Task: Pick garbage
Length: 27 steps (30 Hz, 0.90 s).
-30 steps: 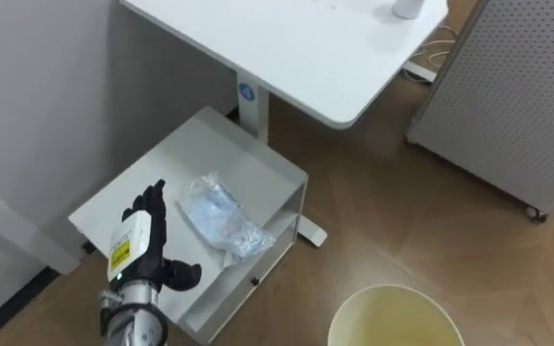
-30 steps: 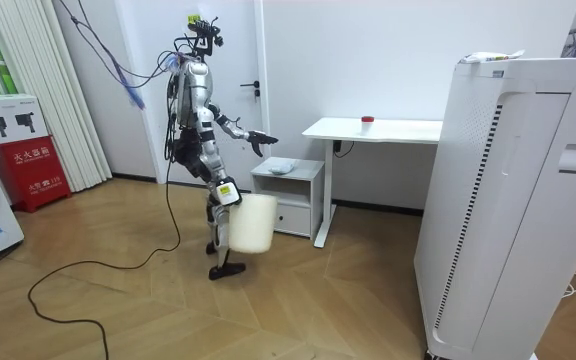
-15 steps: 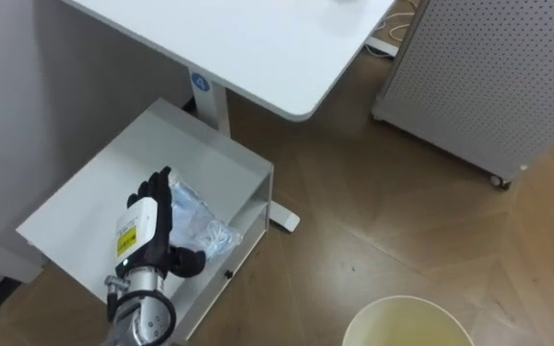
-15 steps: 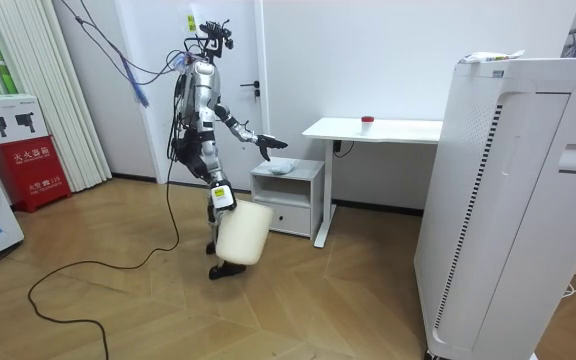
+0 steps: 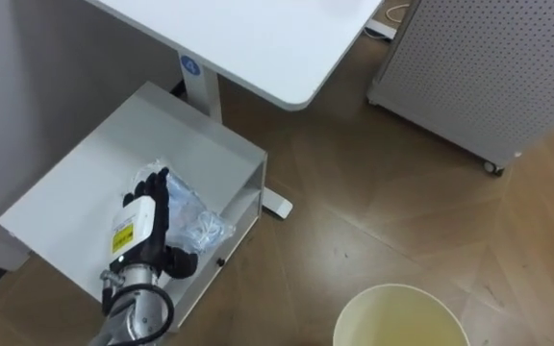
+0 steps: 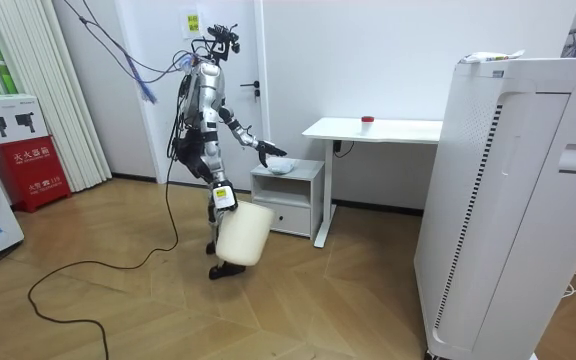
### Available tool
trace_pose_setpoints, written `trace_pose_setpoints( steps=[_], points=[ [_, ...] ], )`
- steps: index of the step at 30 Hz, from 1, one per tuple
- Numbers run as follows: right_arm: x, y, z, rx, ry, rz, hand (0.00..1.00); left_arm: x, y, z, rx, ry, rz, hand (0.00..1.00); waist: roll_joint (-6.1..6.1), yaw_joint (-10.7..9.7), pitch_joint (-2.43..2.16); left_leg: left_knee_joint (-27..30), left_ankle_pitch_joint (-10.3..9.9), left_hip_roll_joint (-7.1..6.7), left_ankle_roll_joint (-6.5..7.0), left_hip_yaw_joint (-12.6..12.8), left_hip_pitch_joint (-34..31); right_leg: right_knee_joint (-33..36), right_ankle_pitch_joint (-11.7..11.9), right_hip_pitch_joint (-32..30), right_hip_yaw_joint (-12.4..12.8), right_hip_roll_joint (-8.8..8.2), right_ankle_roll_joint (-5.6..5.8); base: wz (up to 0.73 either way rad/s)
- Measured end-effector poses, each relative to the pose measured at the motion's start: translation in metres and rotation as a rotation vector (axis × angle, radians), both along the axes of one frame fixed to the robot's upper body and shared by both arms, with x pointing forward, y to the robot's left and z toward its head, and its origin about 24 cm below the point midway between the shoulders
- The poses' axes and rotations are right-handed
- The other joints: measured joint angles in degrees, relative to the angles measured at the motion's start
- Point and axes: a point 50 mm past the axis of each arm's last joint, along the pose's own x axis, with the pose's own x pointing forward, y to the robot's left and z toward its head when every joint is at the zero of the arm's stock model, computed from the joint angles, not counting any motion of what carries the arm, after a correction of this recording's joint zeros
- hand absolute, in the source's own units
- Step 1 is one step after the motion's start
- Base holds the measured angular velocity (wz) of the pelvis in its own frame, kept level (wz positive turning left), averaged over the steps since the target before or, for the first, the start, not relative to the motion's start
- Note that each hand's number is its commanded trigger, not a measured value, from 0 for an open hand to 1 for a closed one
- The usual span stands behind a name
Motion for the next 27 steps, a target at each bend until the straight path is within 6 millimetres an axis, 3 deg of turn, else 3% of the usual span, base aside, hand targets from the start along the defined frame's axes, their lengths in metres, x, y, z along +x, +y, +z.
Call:
trace_pose_setpoints(
  steps=[8,12,22,23,25,26,27],
  points=[
    [0.0,0.002,-0.001,0.012,0.009,-0.019,1.0,-0.014,0.012,-0.023,0.02,0.212,0.021,0.0,-0.98,-1.24,-0.06,2.3,-0.34,0.09,-0.25,0.16,-2.49,3.93,-1.72,-3.12,-0.61,-0.77,-0.72,0.03],
    [-0.002,0.004,-0.002,0.01,0.021,-0.027,1.0,-0.014,0.015,-0.023,0.028,0.244,0.025,0.0,-1.46,-1.39,-0.32,3.23,-0.53,0.38,-0.46,-0.36,-2.58,5.18,-2.32,-3.32,-0.85,-0.65,-1.07,0.01],
    [-0.006,0.007,-0.004,0.007,0.028,-0.035,1.0,-0.016,0.013,-0.026,0.052,0.266,0.018,0.0,-1.29,-1.67,-0.59,3.05,-0.46,0.2,-0.47,-1.34,-2.97,4.44,-1.91,-2.9,-1.28,-0.46,-0.86,0.01],
    [-0.007,0.007,-0.005,0.007,0.03,-0.035,1.0,-0.016,0.013,-0.026,0.058,0.266,0.013,0.16,-1.3,-1.63,-0.62,3.06,-0.45,0.2,-0.47,-1.53,-2.99,4.18,-1.85,-2.69,-1.53,-0.47,-0.86,0.07],
    [-0.008,0.007,-0.005,0.007,0.034,-0.035,1.0,-0.015,0.011,-0.026,0.068,0.267,0.004,0.76,-1.3,-1.65,-0.67,3.04,-0.45,0.16,-0.46,-1.75,-3.01,3.91,-1.82,-2.47,-1.75,-0.48,-0.84,0.07],
    [-0.009,0.006,-0.005,0.007,0.035,-0.035,1.0,-0.015,0.01,-0.026,0.07,0.265,0.006,1.0,-1.3,-1.63,-0.73,3.03,-0.44,0.13,-0.46,-1.77,-3.04,3.78,-1.79,-2.42,-1.79,-0.5,-0.8,0.05],
    [-0.01,0.006,-0.006,0.007,0.038,-0.036,1.0,-0.015,0.011,-0.025,0.079,0.26,0.004,1.0,-1.24,-1.56,-0.87,3.04,-0.44,0.12,-0.46,-1.93,-3.22,3.78,-1.79,-2.44,-1.95,-0.52,-0.79,0.04]
  ],
)
